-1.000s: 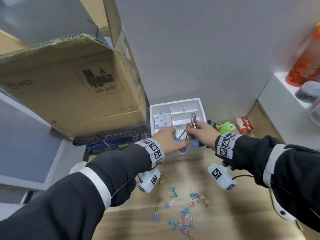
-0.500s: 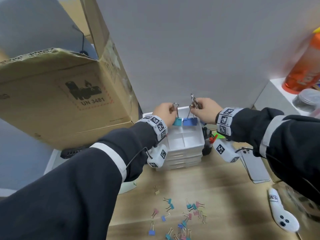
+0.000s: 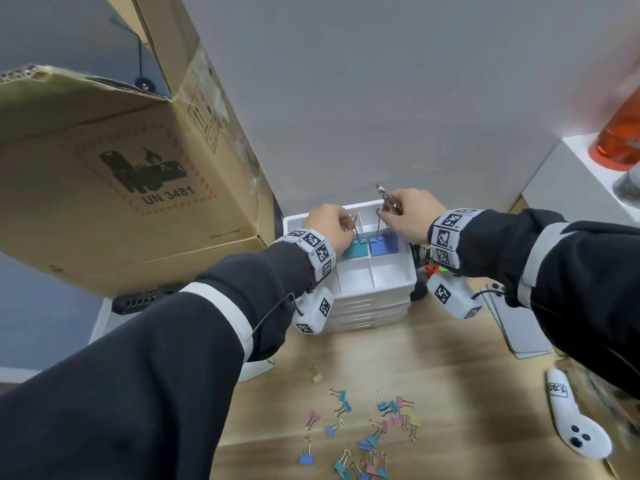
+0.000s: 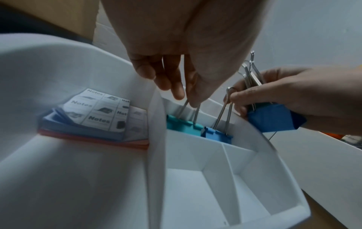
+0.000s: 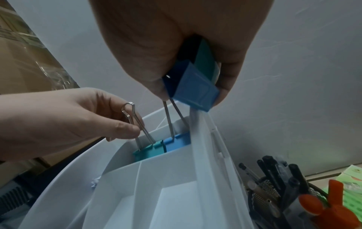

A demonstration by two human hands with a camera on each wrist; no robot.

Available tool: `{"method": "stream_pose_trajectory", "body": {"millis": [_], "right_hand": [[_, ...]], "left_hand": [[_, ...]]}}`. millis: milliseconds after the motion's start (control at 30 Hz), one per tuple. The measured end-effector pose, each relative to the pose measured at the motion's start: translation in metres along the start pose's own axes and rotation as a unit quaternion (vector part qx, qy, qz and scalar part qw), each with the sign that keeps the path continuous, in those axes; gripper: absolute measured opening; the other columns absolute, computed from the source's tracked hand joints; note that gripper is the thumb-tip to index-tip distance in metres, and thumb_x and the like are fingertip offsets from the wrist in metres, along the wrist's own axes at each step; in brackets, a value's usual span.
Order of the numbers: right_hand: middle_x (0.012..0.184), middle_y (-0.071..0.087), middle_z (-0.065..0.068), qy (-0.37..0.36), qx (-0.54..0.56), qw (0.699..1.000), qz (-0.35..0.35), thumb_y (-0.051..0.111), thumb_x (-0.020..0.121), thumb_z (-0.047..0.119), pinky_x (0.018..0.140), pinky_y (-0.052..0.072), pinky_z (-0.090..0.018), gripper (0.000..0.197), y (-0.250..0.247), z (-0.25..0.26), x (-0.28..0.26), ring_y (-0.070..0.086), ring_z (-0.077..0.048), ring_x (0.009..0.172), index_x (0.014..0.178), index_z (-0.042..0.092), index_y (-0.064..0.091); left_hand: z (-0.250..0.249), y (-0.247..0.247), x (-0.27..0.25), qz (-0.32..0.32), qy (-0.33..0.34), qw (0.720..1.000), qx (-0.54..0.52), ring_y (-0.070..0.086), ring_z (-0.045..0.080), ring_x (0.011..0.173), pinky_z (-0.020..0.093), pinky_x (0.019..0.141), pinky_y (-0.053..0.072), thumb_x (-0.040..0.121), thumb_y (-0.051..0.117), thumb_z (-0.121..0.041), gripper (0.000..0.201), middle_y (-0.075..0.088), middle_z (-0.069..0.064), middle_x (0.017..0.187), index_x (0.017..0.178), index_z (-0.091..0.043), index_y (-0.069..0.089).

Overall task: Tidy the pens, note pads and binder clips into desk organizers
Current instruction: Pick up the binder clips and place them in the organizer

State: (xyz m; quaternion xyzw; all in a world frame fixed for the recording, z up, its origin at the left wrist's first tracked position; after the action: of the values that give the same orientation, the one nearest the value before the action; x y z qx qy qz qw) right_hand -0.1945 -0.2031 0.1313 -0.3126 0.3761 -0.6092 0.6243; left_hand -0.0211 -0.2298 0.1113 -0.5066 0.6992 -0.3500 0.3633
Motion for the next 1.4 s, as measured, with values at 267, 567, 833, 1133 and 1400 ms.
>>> {"method": "stream_pose_trajectory", "body": {"millis": [267,567,833,1133,1400], "right_hand": [[0.066,0.055,-0.001,0.042,0.104,0.992,-0.054,0.059,0.086,0.032,0.061,0.046,-0.034,0.025,-0.009,0.004,-0.008,0.055,-0.022,0.063,0.075,0.011,0.054],[0.06,0.057,-0.003,0.107,0.399,0.91,0.021,0.056,0.085,0.015,0.061,0.042,-0.031,0.019,0.01,0.029,-0.019,0.049,-0.022,0.06,0.066,0.014,0.057],[0.061,0.051,-0.002,0.135,0.39,0.91,0.038,0.054,0.093,0.035,0.064,0.043,-0.031,0.03,0.012,0.041,-0.03,0.05,-0.02,0.056,0.071,0.015,0.053],[0.068,0.049,-0.001,0.17,0.439,0.88,0.06,0.044,0.097,0.035,0.062,0.043,-0.03,0.031,0.013,0.04,-0.032,0.048,-0.019,0.058,0.075,0.017,0.055],[0.084,0.07,-0.009,0.054,0.187,0.981,0.022,0.061,0.09,0.038,0.073,0.047,-0.029,0.032,0.02,0.039,-0.024,0.06,-0.021,0.076,0.089,0.009,0.074]], "left_hand": [[0.005,-0.009,-0.015,-0.102,0.064,0.992,-0.041,0.045,0.019,0.09,0.029,0.074,0.035,0.078,0.073,-0.028,0.027,0.051,-0.002,0.093,0.095,-0.019,0.054],[-0.032,-0.016,-0.049,0.061,0.032,0.962,-0.262,0.056,0.019,0.061,0.026,0.049,0.047,0.079,0.077,-0.035,0.037,0.055,0.005,0.074,0.097,-0.016,0.051],[-0.033,-0.01,-0.066,0.104,0.021,0.95,-0.294,0.069,0.025,0.07,0.039,0.067,0.058,0.076,0.082,-0.025,0.038,0.065,0.007,0.073,0.092,-0.013,0.05],[-0.011,-0.028,-0.068,0.054,-0.081,0.929,-0.356,0.065,0.026,0.058,0.031,0.058,0.055,0.098,0.038,-0.009,0.02,0.068,0.015,0.074,0.089,-0.008,0.056],[0.035,-0.051,-0.059,-0.014,-0.114,0.921,-0.371,0.052,0.014,0.053,0.029,0.059,0.05,0.092,0.06,-0.004,0.015,0.06,0.015,0.084,0.079,-0.009,0.065]]}}
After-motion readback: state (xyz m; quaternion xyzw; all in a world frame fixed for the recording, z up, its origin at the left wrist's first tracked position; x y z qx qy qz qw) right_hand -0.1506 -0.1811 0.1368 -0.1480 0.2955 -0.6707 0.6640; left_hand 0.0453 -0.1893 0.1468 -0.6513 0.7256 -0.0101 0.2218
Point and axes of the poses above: each hand's wrist, its own x-axis towards the middle knuckle, its own y-axis out of the palm, z = x × y, the point moved 4 cm from there along x, towards the middle knuckle
